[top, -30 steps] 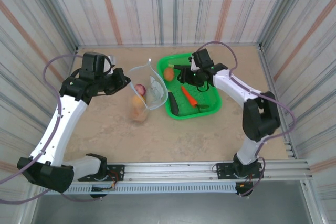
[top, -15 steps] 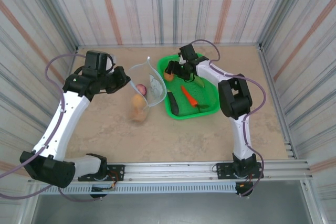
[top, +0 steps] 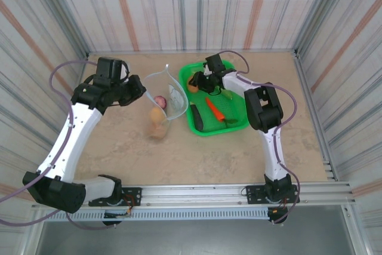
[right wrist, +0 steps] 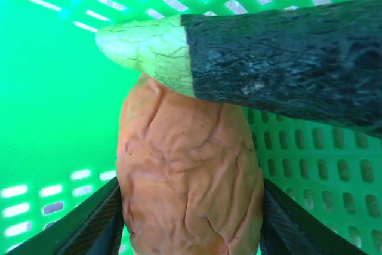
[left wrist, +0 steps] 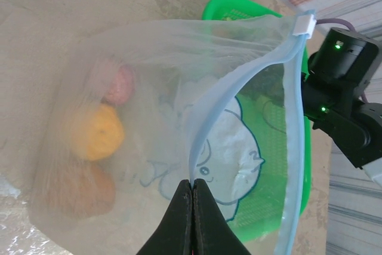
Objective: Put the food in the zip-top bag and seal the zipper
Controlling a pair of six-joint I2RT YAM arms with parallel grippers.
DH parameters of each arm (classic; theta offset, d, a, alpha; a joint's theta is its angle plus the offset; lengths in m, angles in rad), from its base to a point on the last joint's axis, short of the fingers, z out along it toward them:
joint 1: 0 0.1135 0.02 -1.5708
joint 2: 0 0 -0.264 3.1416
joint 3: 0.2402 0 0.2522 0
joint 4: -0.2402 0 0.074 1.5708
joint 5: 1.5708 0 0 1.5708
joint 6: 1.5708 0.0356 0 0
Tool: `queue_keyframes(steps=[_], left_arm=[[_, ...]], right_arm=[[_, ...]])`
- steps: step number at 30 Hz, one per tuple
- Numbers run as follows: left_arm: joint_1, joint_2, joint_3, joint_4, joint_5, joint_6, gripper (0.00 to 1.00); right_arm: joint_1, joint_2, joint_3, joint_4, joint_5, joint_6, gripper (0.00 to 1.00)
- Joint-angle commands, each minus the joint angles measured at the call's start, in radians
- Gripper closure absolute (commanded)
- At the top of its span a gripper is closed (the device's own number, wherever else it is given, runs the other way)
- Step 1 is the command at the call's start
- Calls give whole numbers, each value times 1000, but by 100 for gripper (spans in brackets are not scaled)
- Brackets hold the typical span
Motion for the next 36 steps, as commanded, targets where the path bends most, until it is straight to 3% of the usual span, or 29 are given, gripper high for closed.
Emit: queue_keyframes(steps=[1, 11, 20, 28, 36], left_arm=[[7, -1, 35, -34, -44, 10, 100], [7, -26, 28, -34, -31, -25, 100], [6, -60, 16, -25, -17, -64, 100], [4, -75, 1, -22, -1, -70, 100], [5, -79, 10, -28, 4, -67, 100]], right_arm=[[-7, -53, -68, 43, -27, 23, 47], [-6, -357, -352, 166, -75, 50, 52], [8, -688, -520, 75, -25, -14, 53], [130, -919, -481, -22, 40, -89, 52], [334, -808, -240, -195, 99, -220, 50]])
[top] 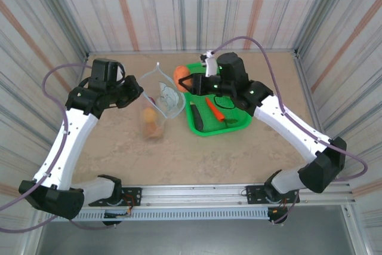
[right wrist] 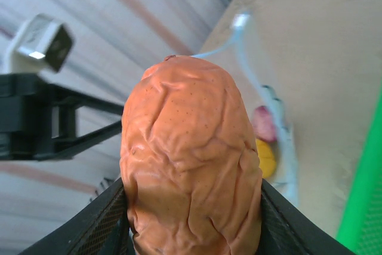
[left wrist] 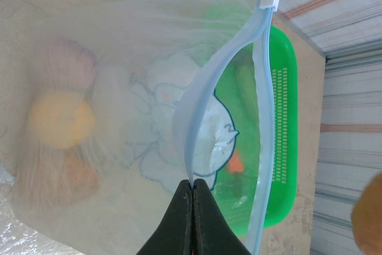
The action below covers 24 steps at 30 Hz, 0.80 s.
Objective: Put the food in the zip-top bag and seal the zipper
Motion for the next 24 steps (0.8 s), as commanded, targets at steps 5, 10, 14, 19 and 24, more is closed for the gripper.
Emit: queue_keyframes(steps=[5, 10, 14, 19, 24], left_arm=[[5, -27, 3, -10, 13, 5, 100], [6, -31, -11, 1, 27, 4, 100], [6, -33, -20, 18, 18, 1, 100], [9, -11, -27, 35, 10, -5, 100], [15, 23, -4, 46, 2, 16, 100]], right_arm=[[93, 159, 125, -143, 69, -93, 50], [118, 285, 230, -182, 90, -116, 49], [136, 431, 383, -302, 162, -152, 48], [144, 599, 588, -404, 217, -143, 46], [144, 737, 766, -500, 231, -132, 47]])
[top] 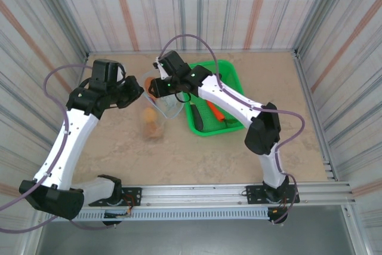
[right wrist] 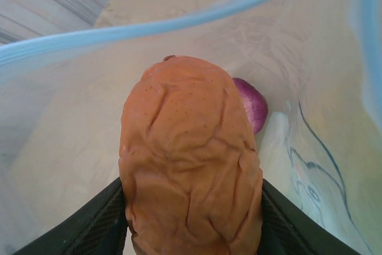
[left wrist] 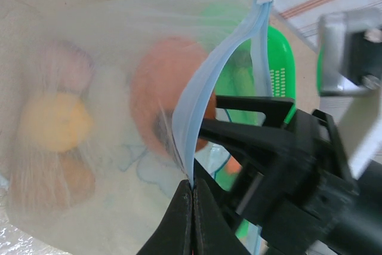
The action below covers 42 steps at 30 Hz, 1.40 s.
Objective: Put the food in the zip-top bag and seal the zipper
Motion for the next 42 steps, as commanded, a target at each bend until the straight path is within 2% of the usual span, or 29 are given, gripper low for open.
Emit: queue_keyframes(steps=[1, 4, 7, 9, 16, 20, 27, 31, 37, 42], left_arm=[[14, 25, 19, 14, -8, 19, 100], [24, 39, 22, 20, -8, 19, 100], [40, 45, 17, 22, 8, 13, 100], [47, 39, 7, 25, 18, 13, 100], [60, 8, -28, 32, 25, 21, 100], [61, 4, -25, 29, 26, 37, 100], [61, -3, -16, 25, 39, 60, 100], [61, -15, -18, 24, 54, 62, 100], [59, -36, -53, 35, 89, 38, 100], [58, -47, -80, 47, 111, 19, 100]], right_arm=[[4, 82, 120, -123, 35, -13, 46], [6, 142, 221, -185, 43, -5, 28], [7, 120, 210, -185, 25, -3, 23], [10, 69, 153, -149, 24, -3, 23], [-1, -194, -119, 30, -23, 3, 33], [-34, -323, -226, 54, 12, -15, 33], [-209, -518, -513, 90, -31, -12, 32], [-334, -568, -660, 107, -85, -45, 32], [-402, -432, -660, -77, 1, -176, 36], [-401, -293, -626, -141, 26, -210, 32]])
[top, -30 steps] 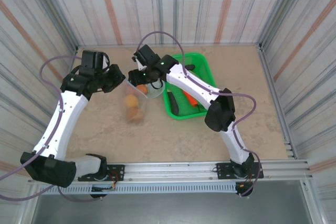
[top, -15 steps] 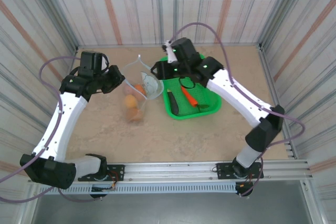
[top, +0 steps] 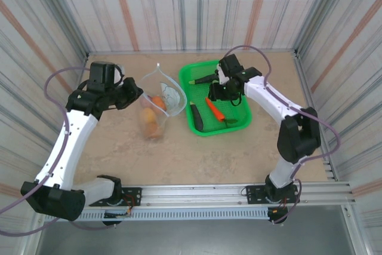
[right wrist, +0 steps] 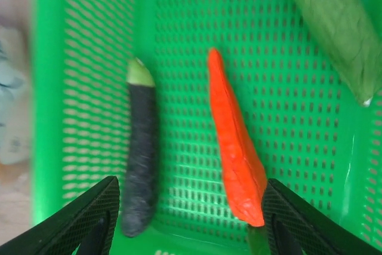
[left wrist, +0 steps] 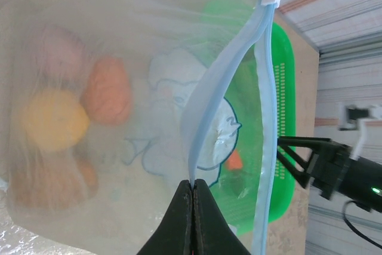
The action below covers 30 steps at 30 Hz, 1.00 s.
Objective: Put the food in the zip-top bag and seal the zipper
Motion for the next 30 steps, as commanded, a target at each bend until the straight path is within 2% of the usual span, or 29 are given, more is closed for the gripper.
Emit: queue_keyframes(steps=[1, 6, 12, 17, 22, 26, 30], left_arm=[[4, -27, -24, 20, 38, -24, 100], [-15, -31, -51, 34, 63, -69, 100], [-28, -46, -62, 22, 64, -114, 100], [-29, -54, -62, 0, 48, -115, 100], [-28, -58, -59, -47, 16, -146, 100], [-32, -38, -9, -149, -38, -169, 100], [-32, -45, 7, -180, -55, -179, 100]], right_arm=[[6, 87, 40, -94, 33, -65, 30], [18, 200, 105, -134, 66, -78, 28], [32, 300, 163, -148, 108, -72, 37], [21, 327, 139, -127, 110, -61, 43], [19, 321, 95, -79, 115, -40, 55], [11, 286, 60, -22, 103, -21, 67], [-2, 243, 25, 41, 110, 9, 73]])
